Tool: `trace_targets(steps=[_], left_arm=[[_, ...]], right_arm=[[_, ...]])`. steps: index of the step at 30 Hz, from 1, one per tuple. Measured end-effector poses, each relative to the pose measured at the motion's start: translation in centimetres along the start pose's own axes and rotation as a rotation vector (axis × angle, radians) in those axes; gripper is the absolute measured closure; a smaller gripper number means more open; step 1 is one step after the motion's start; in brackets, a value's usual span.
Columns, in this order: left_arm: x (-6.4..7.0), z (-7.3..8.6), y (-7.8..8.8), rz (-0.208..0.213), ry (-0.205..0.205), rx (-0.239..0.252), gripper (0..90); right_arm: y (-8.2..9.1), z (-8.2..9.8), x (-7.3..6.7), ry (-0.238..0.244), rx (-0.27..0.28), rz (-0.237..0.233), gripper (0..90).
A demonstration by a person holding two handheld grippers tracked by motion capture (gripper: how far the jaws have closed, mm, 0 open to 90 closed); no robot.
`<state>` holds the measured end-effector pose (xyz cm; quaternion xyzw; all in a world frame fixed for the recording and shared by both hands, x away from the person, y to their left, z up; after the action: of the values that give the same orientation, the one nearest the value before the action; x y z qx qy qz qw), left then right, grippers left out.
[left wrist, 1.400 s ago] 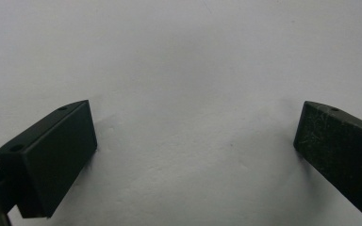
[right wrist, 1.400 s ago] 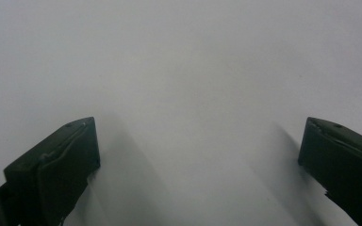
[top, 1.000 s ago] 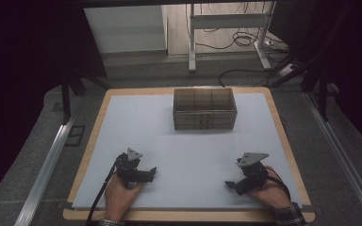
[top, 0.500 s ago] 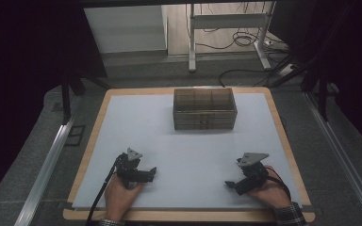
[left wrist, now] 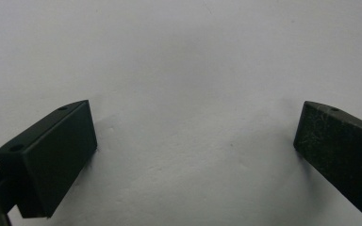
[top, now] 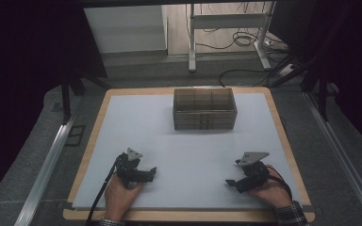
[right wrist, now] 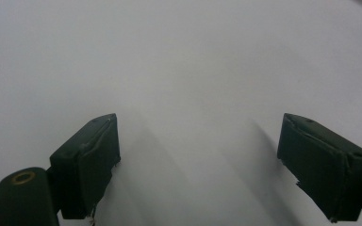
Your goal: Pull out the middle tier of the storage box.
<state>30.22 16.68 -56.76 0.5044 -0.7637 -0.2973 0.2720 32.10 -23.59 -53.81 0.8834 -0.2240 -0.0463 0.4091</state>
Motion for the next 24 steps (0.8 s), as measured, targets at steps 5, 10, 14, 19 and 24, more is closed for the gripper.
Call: trace_targets(steps=[5, 10, 14, 19, 24], left_arm=[[0.0, 0.0, 0.0, 0.000, 0.000, 0.000, 0.0], [0.0, 0.0, 0.0, 0.000, 0.000, 0.000, 0.0], [0.0, 0.0, 0.0, 0.000, 0.000, 0.000, 0.0], [0.0, 0.0, 0.0, 0.000, 0.000, 0.000, 0.0], [0.0, 0.0, 0.0, 0.000, 0.000, 0.000, 0.0]], right_arm=[[0.2, -0.6, 0.1, 0.012, 0.003, 0.021, 14.9], [0.0, -1.0, 0.1, 0.030, -0.009, 0.043, 18.2], [-0.2, -1.3, 0.2, 0.037, -0.008, 0.053, 18.5], [-0.1, -1.7, 0.2, 0.042, 0.000, 0.068, 19.4], [-0.3, -2.4, 0.4, 0.046, 0.000, 0.091, 23.1]])
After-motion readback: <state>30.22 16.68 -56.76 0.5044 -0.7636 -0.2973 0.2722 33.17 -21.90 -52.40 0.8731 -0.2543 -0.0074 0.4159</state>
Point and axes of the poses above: each handheld gripper's, and its own axes: y roughly backward along the jaws, z roughly out of its underside, x roughly to its right, the point moved 2 cm from there along -y, roughly forward along the jaws, and after that the axes turned 5 degrees about y, right-handed, at the moved point
